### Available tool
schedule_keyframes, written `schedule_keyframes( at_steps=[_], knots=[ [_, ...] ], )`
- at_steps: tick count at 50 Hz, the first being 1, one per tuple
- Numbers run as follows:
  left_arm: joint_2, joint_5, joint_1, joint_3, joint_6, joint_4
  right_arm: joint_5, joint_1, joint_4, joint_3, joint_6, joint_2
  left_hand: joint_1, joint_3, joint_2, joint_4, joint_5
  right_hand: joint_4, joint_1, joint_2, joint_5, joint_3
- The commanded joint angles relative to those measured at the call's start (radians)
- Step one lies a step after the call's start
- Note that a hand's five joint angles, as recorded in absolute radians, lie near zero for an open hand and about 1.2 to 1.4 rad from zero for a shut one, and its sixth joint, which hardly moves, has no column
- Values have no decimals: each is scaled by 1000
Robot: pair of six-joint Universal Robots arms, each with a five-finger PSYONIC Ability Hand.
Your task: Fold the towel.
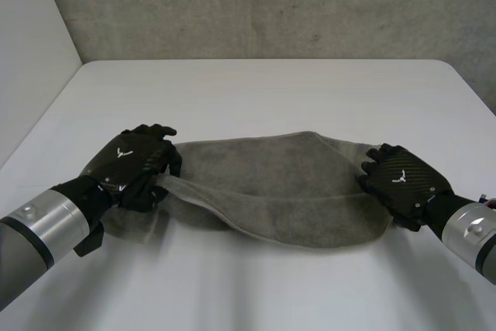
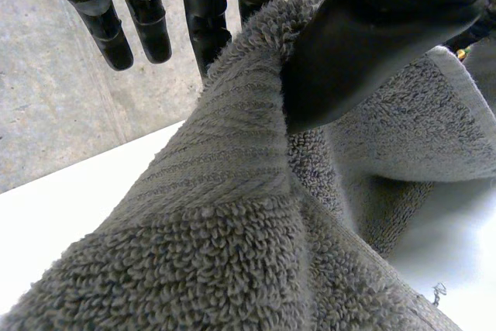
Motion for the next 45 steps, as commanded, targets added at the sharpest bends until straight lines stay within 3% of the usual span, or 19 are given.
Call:
schedule_keyframes(
  at_steps=[1,2,3,4,5,10,11,15,17,21,28,33,40,42,45],
  knots=[
    [-1,-1,5,1,0,0,58,7,-39,-21,-20,66,102,-51,89,-59,60,-76,202,203,187,-43],
    [-1,-1,6,1,0,0,58,7,-39,-21,-20,66,102,-51,89,-59,60,-76,203,205,189,-43],
    [-1,-1,9,1,0,0,59,2,-36,-35,-23,63,102,-51,89,-59,60,-76,494,496,480,-43],
    [-1,-1,12,1,0,0,59,2,-36,-35,-23,63,102,-51,89,-59,60,-76,497,499,482,-43],
    [-1,-1,12,1,0,0,59,-1,-19,-50,-17,52,102,-51,89,-59,60,-76,769,771,755,-43],
    [15,-3,12,1,2,-14,42,-6,170,-130,46,-74,102,-51,89,-59,60,-76,772,773,757,-43],
    [15,-3,12,1,2,-14,30,-16,242,-165,126,-137,102,-51,89,-59,60,-76,772,773,757,-43],
    [47,-3,7,8,3,-14,-5,-58,354,-238,299,-153,102,-51,89,-59,60,-76,772,773,757,-43],
    [51,-3,6,14,2,-11,-46,-70,392,-254,365,-106,102,-51,89,-59,60,-76,772,773,757,-43],
    [41,-1,15,44,2,-9,-36,-67,410,-276,339,-49,102,-51,89,-59,60,-76,772,773,757,-43],
    [-137,-3,16,197,6,-34,116,20,447,-409,281,144,102,-51,89,-59,60,-76,772,773,757,-43],
    [-252,-16,15,308,50,-100,150,48,447,-495,291,212,102,-51,89,-59,60,-76,772,773,757,-43],
    [-424,-141,-13,581,100,-173,159,88,436,-741,370,276,102,-51,89,-59,60,-76,772,773,757,-43],
    [-481,-209,-57,784,97,-195,160,89,430,-833,413,279,102,-51,89,-59,60,-76,772,773,757,-43],
    [-473,-245,-82,940,83,-178,167,91,377,-1006,538,256,102,-51,89,-59,60,-76,772,773,757,-43]
  ],
)
